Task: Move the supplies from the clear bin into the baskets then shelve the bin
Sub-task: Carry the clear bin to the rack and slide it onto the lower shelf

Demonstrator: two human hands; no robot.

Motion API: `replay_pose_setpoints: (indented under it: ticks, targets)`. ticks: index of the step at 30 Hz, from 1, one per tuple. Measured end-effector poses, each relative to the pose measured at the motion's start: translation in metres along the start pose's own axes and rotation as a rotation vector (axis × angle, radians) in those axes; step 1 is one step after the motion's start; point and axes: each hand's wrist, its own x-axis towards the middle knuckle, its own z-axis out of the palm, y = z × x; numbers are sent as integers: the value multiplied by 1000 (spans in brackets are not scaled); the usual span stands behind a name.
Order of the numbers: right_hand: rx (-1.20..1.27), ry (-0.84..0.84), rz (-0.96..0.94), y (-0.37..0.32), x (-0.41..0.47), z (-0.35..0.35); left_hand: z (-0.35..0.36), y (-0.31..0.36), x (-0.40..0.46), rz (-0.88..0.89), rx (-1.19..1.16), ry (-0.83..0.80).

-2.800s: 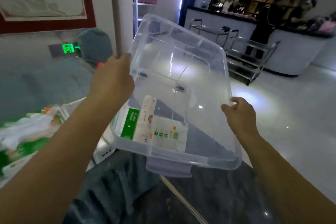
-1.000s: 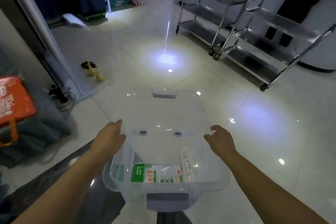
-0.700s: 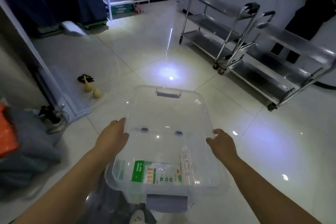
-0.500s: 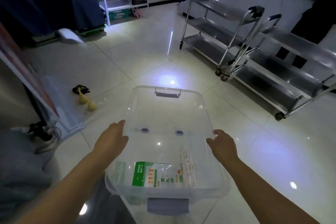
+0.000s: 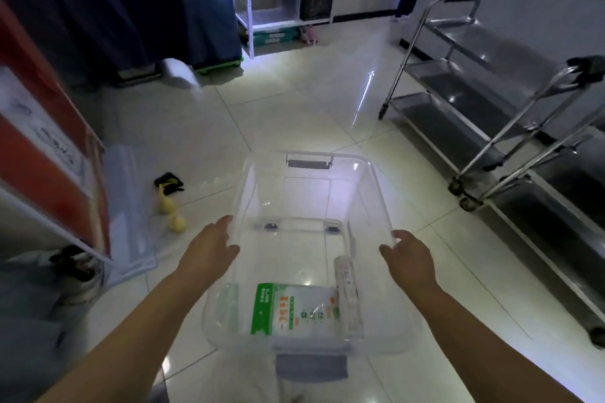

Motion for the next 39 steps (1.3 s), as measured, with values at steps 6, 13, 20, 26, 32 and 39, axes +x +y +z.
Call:
replay_pose_setpoints:
  ticks: [6, 13, 20, 26, 32, 39]
  targets:
    - [-16, -13, -39, -65, 164, 28, -15, 27, 165, -53, -44, 19]
    - [-56, 68, -29, -168, 348, 53, -70, 74, 381, -113, -68, -45]
    - [19, 132, -10, -238, 506, 54, -111, 139, 552, -82, -87, -52]
    - [57, 82, -23, -273, 675, 69, -112, 194, 710, -99, -78, -27]
    - [44, 17, -57, -332, 859, 75, -134, 260, 862, -140, -97, 47]
    - [31, -98, -159, -424, 1030, 94, -164, 284, 1006, -233, -160, 123]
